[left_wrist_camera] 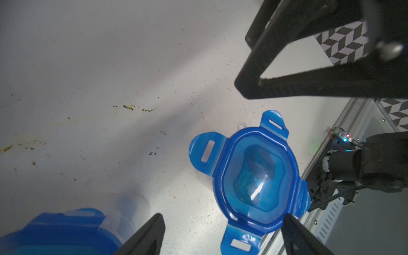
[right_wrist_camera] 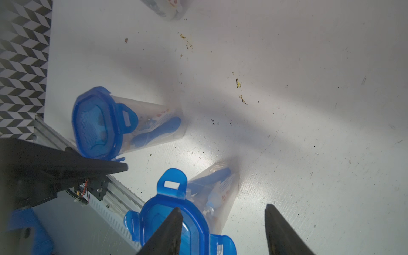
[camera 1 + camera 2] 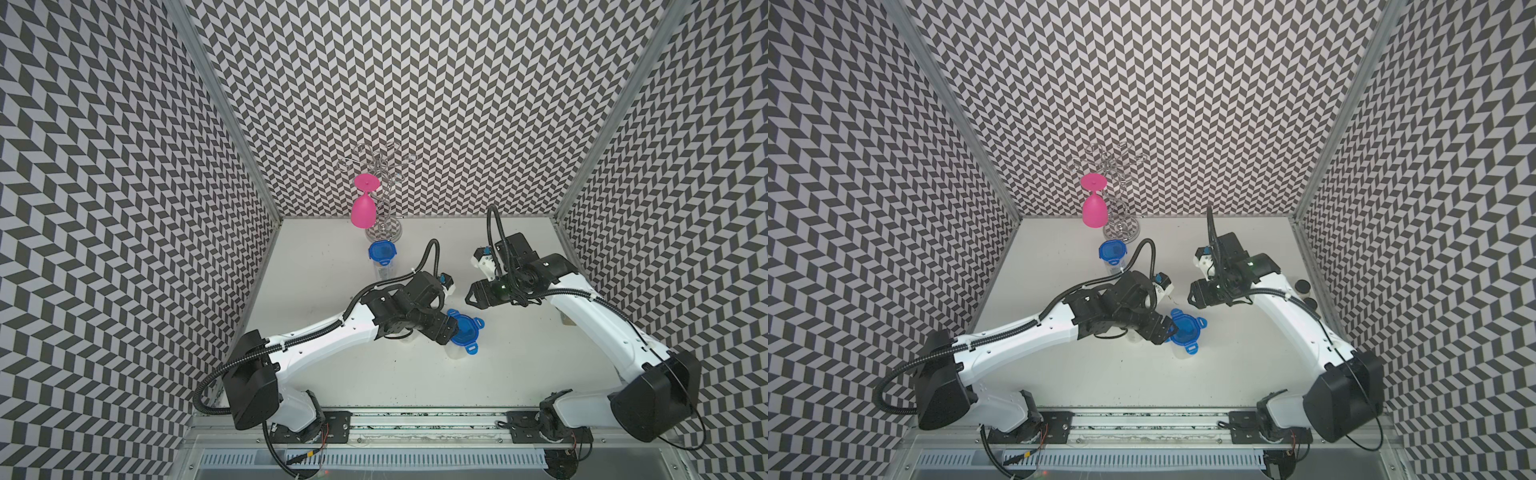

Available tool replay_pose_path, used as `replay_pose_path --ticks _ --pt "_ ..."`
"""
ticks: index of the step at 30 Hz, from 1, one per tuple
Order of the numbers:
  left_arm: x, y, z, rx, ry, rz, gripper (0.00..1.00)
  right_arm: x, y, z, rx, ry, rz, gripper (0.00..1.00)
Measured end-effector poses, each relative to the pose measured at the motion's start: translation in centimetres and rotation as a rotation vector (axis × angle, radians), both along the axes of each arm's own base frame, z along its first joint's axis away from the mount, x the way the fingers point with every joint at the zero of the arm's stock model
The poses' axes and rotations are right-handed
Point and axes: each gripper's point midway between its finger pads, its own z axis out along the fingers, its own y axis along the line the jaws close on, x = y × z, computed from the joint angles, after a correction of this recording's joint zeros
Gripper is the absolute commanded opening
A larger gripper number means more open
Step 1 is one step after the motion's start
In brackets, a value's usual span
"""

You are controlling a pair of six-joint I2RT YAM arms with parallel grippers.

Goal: Pack away toiletry kits
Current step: Close the fastener on the container.

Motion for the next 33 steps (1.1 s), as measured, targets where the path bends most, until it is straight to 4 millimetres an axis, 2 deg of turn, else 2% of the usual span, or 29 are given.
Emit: replay_pose_path --ticks 5,11,14,21,25,28,33 --pt "0.3 -0.5 -1.6 0.044 0.011 -0.004 0.70 -2.5 -0.6 1.6 0.053 -0.021 -0.025 0.59" --pt "0.1 -1.2 -2.0 0.047 0.015 -0.018 0.61 -5.5 -0.7 -0.3 0.068 0.071 -0.029 0.59" --pt "0.2 -1.5 -1.9 0.039 0.013 -0.021 0.61 -6.0 -0.7 -1.0 0.068 0.102 -0.035 0.59" --pt "0.3 -1.8 -1.9 0.032 0.013 -0.017 0.61 -6.4 -0.3 -1.3 0.073 0.118 -0.024 0.58" --pt "0.4 -1.5 -1.8 0.045 0.013 -0.010 0.69 -6.7 -0.1 -1.2 0.045 0.110 -0.013 0.57" --pt "0.6 -1.3 -0.5 0.060 0.007 -0.001 0.71 -6.3 0.1 -0.3 0.030 0.080 -0.010 0.56" --pt "1.2 -1.9 4.7 -0.002 -0.036 0.010 0.68 -5.6 0.2 0.2 0.013 0.056 -0.010 0.54"
